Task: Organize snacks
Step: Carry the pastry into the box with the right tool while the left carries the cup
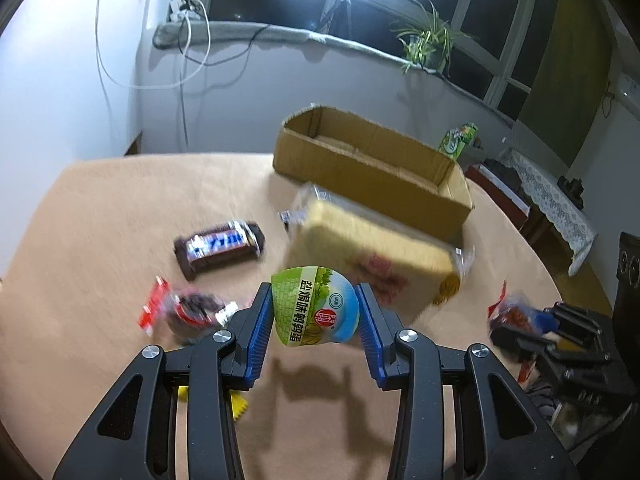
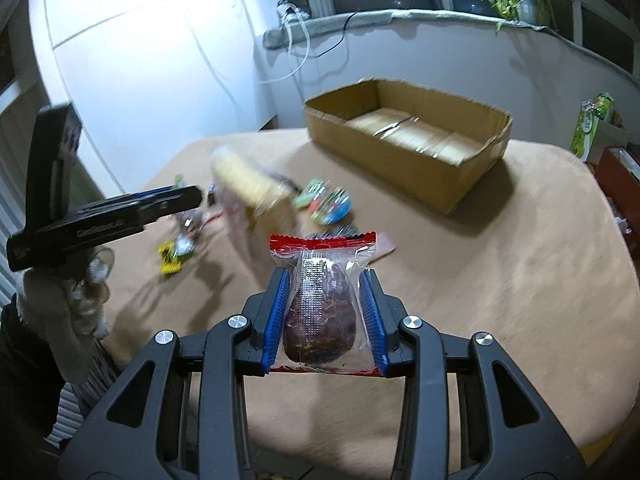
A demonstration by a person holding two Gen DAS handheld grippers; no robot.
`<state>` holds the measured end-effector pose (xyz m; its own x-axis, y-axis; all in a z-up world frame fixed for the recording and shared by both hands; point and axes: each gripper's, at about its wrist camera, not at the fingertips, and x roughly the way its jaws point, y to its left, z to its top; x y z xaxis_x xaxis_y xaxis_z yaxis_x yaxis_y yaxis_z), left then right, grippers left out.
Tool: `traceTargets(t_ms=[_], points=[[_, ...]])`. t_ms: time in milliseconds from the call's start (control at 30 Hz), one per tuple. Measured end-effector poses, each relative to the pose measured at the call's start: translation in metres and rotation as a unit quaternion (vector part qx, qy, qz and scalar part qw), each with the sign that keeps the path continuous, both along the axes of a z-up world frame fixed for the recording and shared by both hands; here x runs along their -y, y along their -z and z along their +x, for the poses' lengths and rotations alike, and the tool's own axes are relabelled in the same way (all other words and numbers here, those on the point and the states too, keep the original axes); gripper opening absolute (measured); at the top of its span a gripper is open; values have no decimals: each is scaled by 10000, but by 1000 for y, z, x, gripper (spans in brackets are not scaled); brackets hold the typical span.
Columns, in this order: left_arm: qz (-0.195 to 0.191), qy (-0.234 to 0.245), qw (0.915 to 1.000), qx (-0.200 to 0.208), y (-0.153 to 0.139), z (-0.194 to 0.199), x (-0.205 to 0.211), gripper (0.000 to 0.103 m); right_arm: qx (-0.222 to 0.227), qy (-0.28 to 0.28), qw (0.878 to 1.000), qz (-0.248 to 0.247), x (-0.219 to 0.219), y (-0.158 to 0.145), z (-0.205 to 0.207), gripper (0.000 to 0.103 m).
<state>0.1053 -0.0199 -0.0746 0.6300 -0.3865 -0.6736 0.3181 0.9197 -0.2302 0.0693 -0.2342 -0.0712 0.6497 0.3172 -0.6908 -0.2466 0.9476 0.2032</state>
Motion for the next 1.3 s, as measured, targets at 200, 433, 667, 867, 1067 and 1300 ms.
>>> traceTargets(t_ms=[200,433,667,867,1067,1300], points=[[37,-60,9998,197,-21,18,-9,39,229,197,9995,-60,23,-22,27,38],[242,4,9989,399,-41,55,-1,39,422,363,9982,-214,43,-40,64,38],[238,141,9990,355,-54,102,14,39,404,534,9971,-349,61,-43,109,38],[427,234,9982,355,-58,140,32,39,241,626,9967,-457,71,-35,149,38],[586,395,9975,57,-45,174,51,39,33,626,9966,-530,76,-23,184,38],[853,605,9945,-113,-31,194,73,39,-115,596,9965,-579,77,-9,202,38]])
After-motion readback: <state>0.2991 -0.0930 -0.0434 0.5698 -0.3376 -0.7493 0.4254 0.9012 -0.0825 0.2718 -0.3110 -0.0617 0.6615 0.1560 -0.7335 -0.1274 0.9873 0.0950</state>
